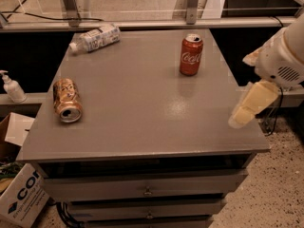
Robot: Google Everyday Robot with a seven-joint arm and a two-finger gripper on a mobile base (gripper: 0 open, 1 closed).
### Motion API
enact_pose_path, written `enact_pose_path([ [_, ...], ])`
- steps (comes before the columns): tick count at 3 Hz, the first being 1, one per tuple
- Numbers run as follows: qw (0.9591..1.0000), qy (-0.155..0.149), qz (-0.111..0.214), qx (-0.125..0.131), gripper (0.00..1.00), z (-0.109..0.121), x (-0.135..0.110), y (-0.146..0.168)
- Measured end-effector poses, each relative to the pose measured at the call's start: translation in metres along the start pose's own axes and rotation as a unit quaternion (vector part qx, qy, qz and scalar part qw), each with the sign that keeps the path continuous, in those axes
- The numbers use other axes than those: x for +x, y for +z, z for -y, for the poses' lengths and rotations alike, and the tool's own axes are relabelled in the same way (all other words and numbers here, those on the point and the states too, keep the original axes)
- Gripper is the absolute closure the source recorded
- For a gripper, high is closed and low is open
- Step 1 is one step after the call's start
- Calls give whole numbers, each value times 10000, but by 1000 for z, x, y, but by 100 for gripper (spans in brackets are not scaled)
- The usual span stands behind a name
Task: Move coke can near blue plastic bottle
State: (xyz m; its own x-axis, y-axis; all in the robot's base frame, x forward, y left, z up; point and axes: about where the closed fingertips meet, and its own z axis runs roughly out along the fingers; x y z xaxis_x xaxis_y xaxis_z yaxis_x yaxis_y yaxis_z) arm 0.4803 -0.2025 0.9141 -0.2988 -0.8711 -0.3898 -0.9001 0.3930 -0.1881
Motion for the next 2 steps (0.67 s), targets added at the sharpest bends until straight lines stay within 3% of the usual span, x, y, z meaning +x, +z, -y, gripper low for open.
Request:
enact_pose_path([
  [1, 9978, 360, 557, -40, 0, 21, 1, 42],
  [2, 9914, 590, 1169, 82, 0, 43, -9, 62],
])
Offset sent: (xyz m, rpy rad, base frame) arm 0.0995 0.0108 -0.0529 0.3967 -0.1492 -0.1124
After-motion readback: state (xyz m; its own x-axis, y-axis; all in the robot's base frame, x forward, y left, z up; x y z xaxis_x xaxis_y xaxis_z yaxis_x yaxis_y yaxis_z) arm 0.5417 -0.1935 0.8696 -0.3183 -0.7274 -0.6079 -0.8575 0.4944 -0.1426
